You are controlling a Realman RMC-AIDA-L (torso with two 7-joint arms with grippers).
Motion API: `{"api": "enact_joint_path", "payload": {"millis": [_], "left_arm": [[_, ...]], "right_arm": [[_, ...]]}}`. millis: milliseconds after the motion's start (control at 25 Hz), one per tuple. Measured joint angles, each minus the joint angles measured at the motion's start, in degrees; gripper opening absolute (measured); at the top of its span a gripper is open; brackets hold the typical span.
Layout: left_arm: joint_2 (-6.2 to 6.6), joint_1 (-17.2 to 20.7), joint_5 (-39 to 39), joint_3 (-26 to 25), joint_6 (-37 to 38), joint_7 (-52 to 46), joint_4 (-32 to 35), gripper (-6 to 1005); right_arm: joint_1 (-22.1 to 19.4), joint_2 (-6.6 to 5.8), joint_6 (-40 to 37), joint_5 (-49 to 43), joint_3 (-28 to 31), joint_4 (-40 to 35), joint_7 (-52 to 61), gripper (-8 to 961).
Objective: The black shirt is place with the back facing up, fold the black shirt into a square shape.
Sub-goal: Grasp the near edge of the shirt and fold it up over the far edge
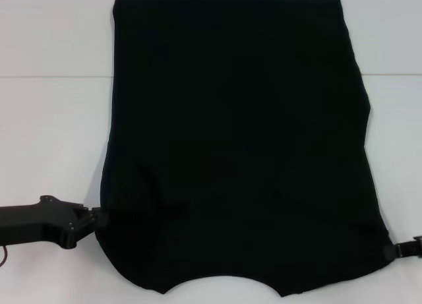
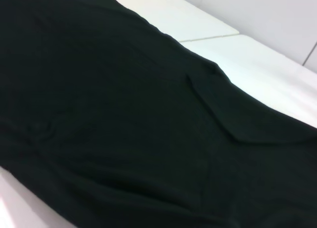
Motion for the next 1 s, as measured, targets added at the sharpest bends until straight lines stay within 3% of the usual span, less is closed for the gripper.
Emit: {"api": "enact_joint_path", "payload": {"millis": [160,360,1000], "left_arm": [[0.02,0.3,0.0,-4.0,3.2,-0.4,-0.5,22],[-0.1,0.9,-0.1,-7.6,8.8,-0.5,-1.0,22],[-0.18,6.3,0.2,-13.4,21.4,-0.5,-5.3,23]], "right_arm": [[-2.7,0.96,-2.1,0.8,1.9,-3.0,-2.5,56],[-5.3,1.09,-4.8,1.6,5.1,-3.3,-7.2,56],[-12.6,-1.19,-11.2,1.3,15.2,-2.7,-15.6,55]]}}
